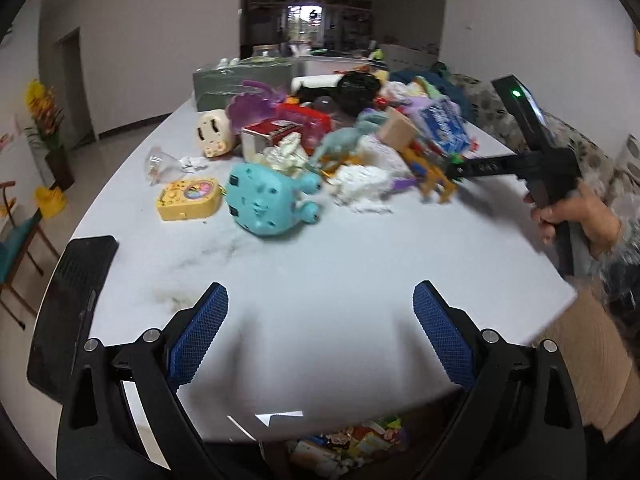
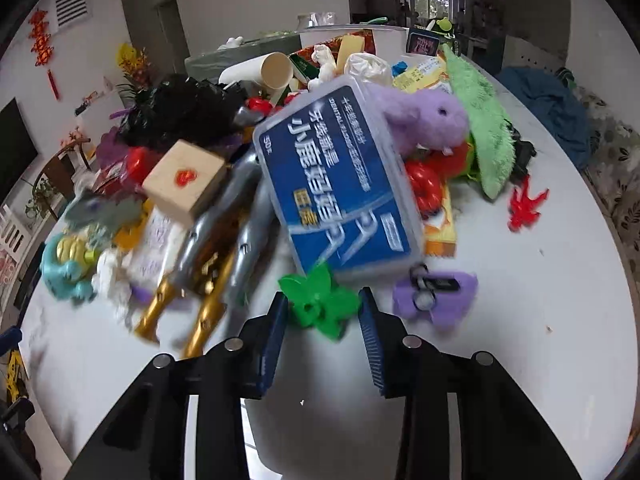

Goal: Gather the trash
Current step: 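Grasp the green flower block with the right gripper while the left grasps the teal toy, then drop the teal toy and green flower block into the cardboard box with both grippers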

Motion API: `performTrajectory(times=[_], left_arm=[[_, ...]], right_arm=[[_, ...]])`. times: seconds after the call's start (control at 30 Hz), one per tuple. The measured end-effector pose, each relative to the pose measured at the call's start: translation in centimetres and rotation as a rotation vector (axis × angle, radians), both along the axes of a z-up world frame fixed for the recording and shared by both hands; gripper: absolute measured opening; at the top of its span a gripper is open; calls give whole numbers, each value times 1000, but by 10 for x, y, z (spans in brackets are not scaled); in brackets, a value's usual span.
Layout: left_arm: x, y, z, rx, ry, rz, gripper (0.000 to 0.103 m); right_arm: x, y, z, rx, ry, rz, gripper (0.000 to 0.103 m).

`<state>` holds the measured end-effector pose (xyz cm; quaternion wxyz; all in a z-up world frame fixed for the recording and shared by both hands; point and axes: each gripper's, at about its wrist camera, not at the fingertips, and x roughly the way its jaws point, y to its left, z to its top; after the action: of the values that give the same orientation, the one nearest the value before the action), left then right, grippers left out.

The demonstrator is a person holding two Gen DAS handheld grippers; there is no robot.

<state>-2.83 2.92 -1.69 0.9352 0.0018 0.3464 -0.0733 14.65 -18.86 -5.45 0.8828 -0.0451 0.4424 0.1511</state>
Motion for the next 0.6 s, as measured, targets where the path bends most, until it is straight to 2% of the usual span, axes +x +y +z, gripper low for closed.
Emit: performTrajectory(times=[0.1,0.13,0.27,0.33,0.4,0.47,0.57,0.6], left_arm=[[20,1,2,6,17,52,92],[26,1,1,7,22,61,92],[66,4,0,18,29,140,92],[87,3,-4,27,53,162,92],[108,3,-8,33,116,178,91],[121,3,-12,46,145,204,76],[122,3,-11,36,148,182,72],[117,4,-9,28,135,179,66]], right_arm=[[-2,3,2,16,2,-11,35],[-6,-4,5,54,3,-25,35],[-45,-23,6,136,-31,-38,35],[-67,-31,15,161,-56,-30,35],[-92,-38,23,178,-70,-24,35],[-109,-43,24,192,-75,-14,35],[-135,-46,21,214,-68,3,35],[-141,-44,19,217,-68,4,35]])
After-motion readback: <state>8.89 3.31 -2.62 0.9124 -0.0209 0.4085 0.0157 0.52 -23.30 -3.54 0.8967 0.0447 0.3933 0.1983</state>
